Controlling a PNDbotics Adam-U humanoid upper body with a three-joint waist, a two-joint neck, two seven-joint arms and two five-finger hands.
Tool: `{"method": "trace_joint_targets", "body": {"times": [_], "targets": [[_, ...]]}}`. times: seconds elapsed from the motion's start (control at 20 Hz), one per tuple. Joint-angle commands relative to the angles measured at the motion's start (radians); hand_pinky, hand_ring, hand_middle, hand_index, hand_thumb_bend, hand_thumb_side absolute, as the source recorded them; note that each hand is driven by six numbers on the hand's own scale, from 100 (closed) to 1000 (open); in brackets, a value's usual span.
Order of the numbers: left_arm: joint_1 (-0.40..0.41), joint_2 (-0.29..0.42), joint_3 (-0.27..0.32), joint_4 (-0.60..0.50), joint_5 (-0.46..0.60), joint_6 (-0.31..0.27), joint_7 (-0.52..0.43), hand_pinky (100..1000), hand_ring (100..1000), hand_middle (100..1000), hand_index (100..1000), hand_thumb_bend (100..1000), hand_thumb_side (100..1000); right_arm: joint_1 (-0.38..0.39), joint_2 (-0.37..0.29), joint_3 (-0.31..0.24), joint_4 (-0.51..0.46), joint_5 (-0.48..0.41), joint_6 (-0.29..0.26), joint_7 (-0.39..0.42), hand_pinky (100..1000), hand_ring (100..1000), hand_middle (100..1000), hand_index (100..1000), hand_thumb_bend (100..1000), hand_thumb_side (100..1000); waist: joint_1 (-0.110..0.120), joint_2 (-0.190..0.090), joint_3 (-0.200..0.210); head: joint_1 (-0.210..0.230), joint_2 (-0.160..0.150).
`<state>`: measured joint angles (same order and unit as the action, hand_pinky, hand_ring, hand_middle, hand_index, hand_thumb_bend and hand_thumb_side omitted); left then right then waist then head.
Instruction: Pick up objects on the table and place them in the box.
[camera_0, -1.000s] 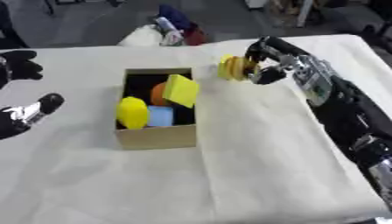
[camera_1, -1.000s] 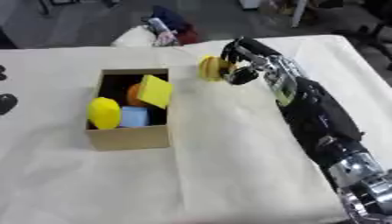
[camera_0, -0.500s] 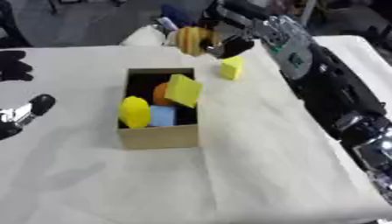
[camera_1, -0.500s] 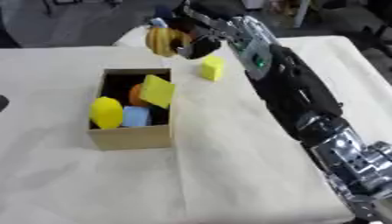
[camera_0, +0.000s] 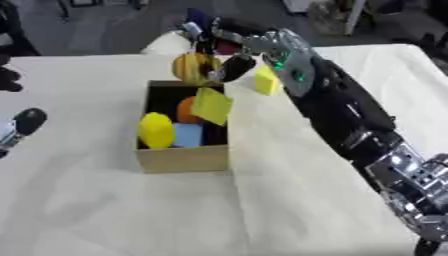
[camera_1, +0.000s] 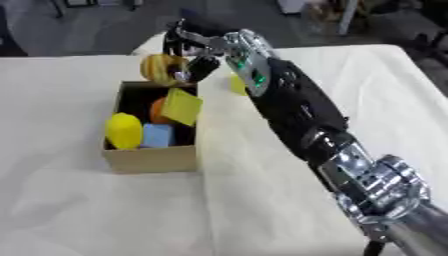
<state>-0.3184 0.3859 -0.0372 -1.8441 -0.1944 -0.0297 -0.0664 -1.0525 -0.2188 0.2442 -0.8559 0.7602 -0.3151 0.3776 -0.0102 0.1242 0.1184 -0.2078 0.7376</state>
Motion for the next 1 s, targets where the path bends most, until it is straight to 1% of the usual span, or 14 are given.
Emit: {"method": "trace_joint_targets", "body": {"times": [0.05, 0.15, 0.2, 0.3, 0.35, 0.45, 0.55, 0.7, 0.75, 0.85, 1.0], "targets": [[-0.016, 0.008, 0.003, -0.02, 0.004, 0.0, -0.006, 783, 626, 623, 815, 774, 563, -0.02, 0.009, -0.007, 0.029, 0.059, -0.008, -0.002, 739, 757, 601, 743, 175, 146, 0.015, -0.004, 0.002, -0.009, -0.012], [-0.015, 0.007, 0.003, -0.019, 0.004, 0.001, -0.008, 783, 626, 623, 815, 774, 564, -0.018, 0.013, 0.002, 0.032, 0.093, -0.023, 0.017, 754, 780, 647, 822, 221, 237, 0.015, -0.003, 0.001, -0.01, -0.012], [-0.014, 0.006, 0.004, -0.019, 0.004, 0.001, -0.009, 783, 626, 623, 815, 774, 564, -0.017, 0.013, 0.004, 0.027, 0.11, -0.031, 0.027, 762, 793, 675, 858, 253, 306, 0.014, -0.003, 0.001, -0.01, -0.012], [-0.013, 0.006, 0.004, -0.018, 0.003, 0.001, -0.01, 782, 625, 622, 814, 781, 565, -0.015, 0.013, 0.002, 0.015, 0.141, -0.046, 0.046, 776, 809, 718, 907, 278, 379, 0.013, -0.003, -0.001, -0.01, -0.011], [-0.013, 0.006, 0.004, -0.017, 0.002, 0.002, -0.01, 781, 625, 621, 814, 785, 565, -0.016, 0.01, 0.001, 0.005, 0.149, -0.054, 0.054, 781, 814, 735, 925, 273, 390, 0.012, -0.004, -0.003, -0.009, -0.01], [-0.011, 0.008, 0.006, -0.016, -0.001, 0.003, -0.008, 781, 624, 620, 813, 787, 565, -0.013, -0.004, 0.002, -0.021, 0.145, -0.068, 0.064, 785, 817, 746, 934, 252, 378, 0.009, -0.005, -0.006, -0.006, -0.01], [-0.009, 0.01, 0.007, -0.015, -0.003, 0.005, -0.007, 781, 624, 621, 814, 786, 565, -0.003, -0.033, -0.002, -0.062, 0.12, -0.081, 0.063, 787, 820, 757, 934, 224, 365, 0.007, -0.007, -0.01, -0.004, -0.01], [-0.007, 0.012, 0.008, -0.014, -0.006, 0.006, -0.005, 780, 623, 620, 813, 792, 565, 0.007, -0.079, -0.021, -0.119, 0.071, -0.077, 0.044, 786, 819, 760, 933, 196, 340, 0.003, -0.01, -0.016, 0.001, -0.011], [-0.006, 0.013, 0.008, -0.013, -0.007, 0.006, -0.004, 779, 623, 619, 813, 791, 565, 0.009, -0.097, -0.033, -0.133, 0.054, -0.068, 0.032, 784, 818, 762, 930, 182, 319, 0.002, -0.011, -0.018, 0.004, -0.011], [-0.004, 0.015, 0.009, -0.012, -0.009, 0.007, -0.003, 779, 623, 619, 813, 791, 565, 0.012, -0.132, -0.059, -0.139, 0.021, -0.043, 0.007, 782, 817, 764, 926, 168, 310, 0.0, -0.013, -0.022, 0.008, -0.012], [-0.001, 0.017, 0.012, -0.011, -0.011, 0.007, 0.0, 779, 622, 619, 813, 793, 565, 0.018, -0.177, -0.112, -0.086, -0.03, 0.005, -0.016, 787, 828, 802, 937, 153, 321, 0.0, -0.013, -0.026, 0.014, -0.015]]}}
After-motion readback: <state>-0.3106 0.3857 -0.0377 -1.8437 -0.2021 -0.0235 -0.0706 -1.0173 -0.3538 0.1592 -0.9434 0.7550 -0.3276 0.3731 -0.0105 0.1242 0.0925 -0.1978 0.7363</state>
